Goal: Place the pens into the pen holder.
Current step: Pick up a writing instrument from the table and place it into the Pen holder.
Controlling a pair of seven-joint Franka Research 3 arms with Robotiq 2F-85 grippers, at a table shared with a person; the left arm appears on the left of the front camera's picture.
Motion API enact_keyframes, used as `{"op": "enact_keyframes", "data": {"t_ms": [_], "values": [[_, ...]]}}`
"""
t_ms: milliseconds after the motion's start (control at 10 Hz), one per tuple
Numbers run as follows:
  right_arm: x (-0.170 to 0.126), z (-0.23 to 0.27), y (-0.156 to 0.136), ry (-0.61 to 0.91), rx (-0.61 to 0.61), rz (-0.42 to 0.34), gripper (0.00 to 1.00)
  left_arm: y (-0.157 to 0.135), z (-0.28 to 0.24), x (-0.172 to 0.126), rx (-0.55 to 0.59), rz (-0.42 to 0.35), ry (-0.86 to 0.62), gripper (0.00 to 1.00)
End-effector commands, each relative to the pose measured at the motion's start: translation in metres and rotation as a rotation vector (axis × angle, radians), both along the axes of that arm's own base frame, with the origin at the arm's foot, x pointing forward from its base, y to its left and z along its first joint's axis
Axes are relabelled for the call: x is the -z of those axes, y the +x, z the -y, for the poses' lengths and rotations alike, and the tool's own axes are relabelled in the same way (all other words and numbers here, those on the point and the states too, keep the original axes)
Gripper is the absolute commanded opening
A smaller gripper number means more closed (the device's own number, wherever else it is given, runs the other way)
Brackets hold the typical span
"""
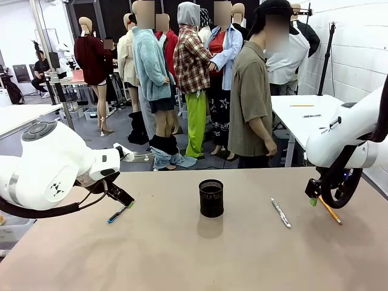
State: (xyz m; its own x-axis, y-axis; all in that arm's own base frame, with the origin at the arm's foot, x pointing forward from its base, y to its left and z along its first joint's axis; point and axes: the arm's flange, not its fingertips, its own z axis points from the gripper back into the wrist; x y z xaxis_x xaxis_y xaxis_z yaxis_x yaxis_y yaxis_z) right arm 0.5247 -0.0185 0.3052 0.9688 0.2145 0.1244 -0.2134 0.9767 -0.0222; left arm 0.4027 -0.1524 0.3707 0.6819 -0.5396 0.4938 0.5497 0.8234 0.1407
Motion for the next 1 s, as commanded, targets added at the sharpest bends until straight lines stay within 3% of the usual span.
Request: {"op": "enact_keyframes", "data": {"t_ms": [0, 100, 500, 600, 900], "values": [[0.0057, 0.0053, 0.0092, 0.022, 0.029, -0.026, 1.00, 0.0005, -0.0013, -0.0006, -0.003, 0.002, -0.003, 1.00], [0.0108, 0.0065, 0.0102, 0.031, 0.016, -0.035, 0.95, 0.0005, -0.0013, -0.0006, -0.003, 0.002, -0.003, 1.00], [0.0058, 0.0058, 0.0066, 0.017, 0.002, -0.068, 0.16, 0.0005, -0.0013, -0.0006, -0.003, 0.002, -0.003, 1.00], [0.0046, 0.0058, 0.0068, 0.019, -0.001, -0.074, 0.00, 0.0005, -0.0013, -0.0006, -0.003, 0.002, -0.003, 1.00], [0.0029, 0.0033, 0.0090, 0.020, -0.037, -0.121, 0.00, 0.0005, -0.0013, -0.0006, -0.003, 0.002, -0.003, 1.00]]}}
